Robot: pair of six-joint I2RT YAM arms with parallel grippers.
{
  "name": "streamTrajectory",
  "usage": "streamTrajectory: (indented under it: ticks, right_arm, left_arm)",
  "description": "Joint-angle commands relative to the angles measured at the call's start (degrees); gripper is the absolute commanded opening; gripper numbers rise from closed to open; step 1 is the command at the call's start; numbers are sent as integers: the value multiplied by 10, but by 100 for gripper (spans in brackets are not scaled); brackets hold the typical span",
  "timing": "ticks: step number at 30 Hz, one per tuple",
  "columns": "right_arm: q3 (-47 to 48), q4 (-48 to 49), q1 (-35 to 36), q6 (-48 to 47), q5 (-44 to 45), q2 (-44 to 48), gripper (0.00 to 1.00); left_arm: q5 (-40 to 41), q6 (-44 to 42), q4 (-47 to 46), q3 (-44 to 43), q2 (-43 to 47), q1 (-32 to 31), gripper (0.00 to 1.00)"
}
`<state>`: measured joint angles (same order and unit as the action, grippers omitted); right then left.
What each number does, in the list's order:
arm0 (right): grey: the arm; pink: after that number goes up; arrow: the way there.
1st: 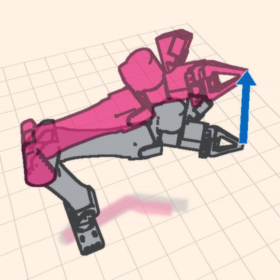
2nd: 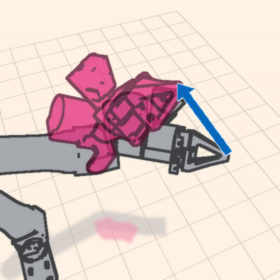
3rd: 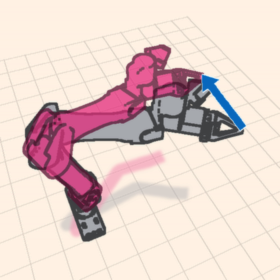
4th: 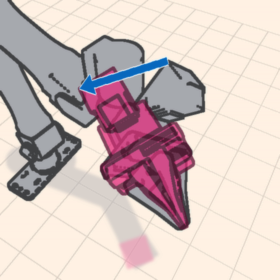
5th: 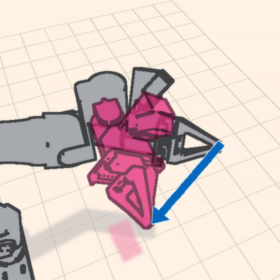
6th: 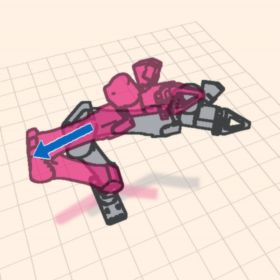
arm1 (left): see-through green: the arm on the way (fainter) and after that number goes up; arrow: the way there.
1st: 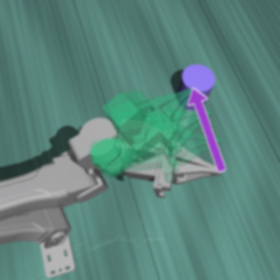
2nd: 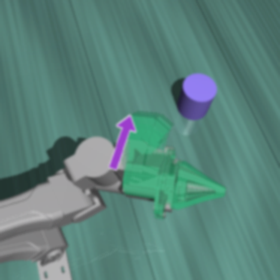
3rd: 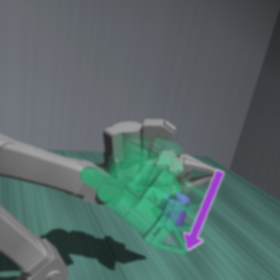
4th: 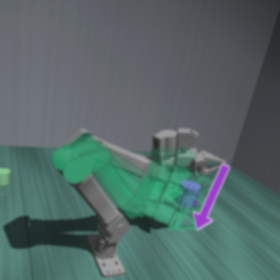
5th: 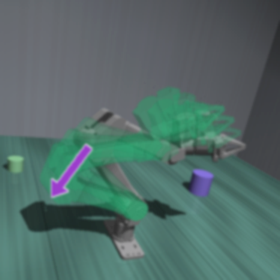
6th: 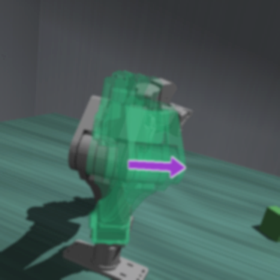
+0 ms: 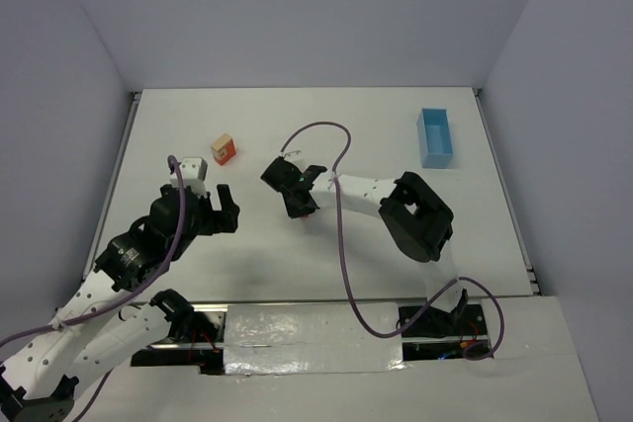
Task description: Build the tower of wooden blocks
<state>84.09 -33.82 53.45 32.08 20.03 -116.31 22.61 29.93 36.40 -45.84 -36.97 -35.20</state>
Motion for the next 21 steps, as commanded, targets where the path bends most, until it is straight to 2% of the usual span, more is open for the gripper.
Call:
streamTrajectory:
  ticks: [1, 2, 7, 8, 14, 21]
  right_arm:
    - [5, 16, -5, -2, -12, -10, 22]
    - [3, 17, -5, -2, -15, -8, 15]
    - [-11, 32, -12, -4, -22, 0, 11]
    - [-15, 35, -12, -5, -26, 5, 0]
    - [-65, 80, -24, -3, -68, 52, 0]
    - [-190, 181, -74, 11, -204, 168, 0]
  left_arm:
    - [-4, -10, -18, -7, -4, -2, 100]
    - [-4, -11, -18, -7, -5, -2, 100]
    - [-7, -13, -20, -6, -6, -2, 100]
    - [-10, -14, -21, -6, -6, -2, 100]
    - [-37, -27, -33, -3, -18, -3, 100]
    - [-190, -68, -93, 13, -29, -2, 99]
